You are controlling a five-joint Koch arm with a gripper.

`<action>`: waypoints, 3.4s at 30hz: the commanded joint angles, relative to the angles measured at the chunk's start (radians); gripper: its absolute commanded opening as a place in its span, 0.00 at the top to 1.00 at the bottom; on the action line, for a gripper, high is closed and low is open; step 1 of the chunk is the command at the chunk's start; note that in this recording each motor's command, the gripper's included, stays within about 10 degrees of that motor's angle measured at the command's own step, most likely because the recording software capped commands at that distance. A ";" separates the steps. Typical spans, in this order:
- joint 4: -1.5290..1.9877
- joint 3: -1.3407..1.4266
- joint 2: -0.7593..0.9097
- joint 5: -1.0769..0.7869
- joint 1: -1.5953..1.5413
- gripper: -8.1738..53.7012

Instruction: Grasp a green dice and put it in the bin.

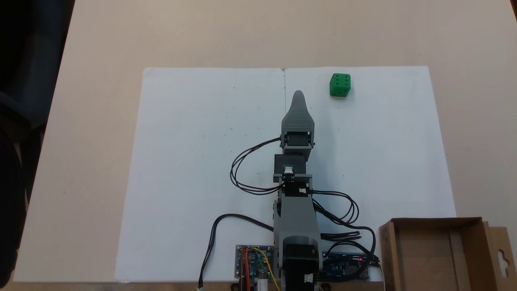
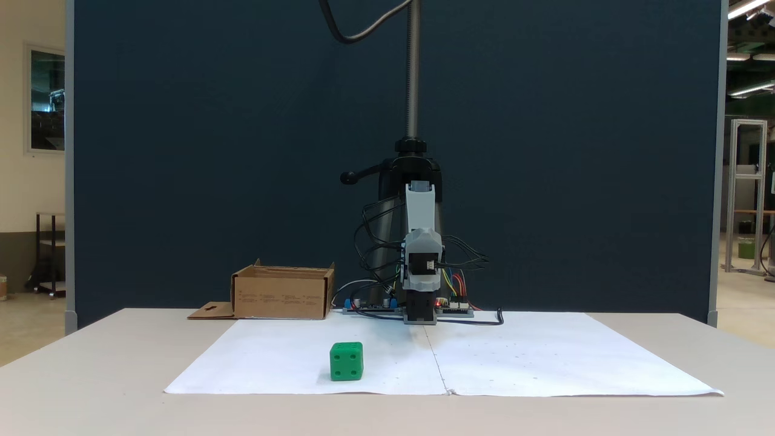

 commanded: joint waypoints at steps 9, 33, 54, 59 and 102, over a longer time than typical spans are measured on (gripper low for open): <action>0.478 -0.210 0.112 -0.072 0.014 0.18; 1.934 -1.269 -0.318 -0.025 0.147 0.17; 2.442 -2.020 -0.841 -0.124 0.313 0.17; 2.442 -2.049 -0.902 -0.233 0.319 0.17; 2.441 -2.425 -1.408 -0.430 0.336 0.17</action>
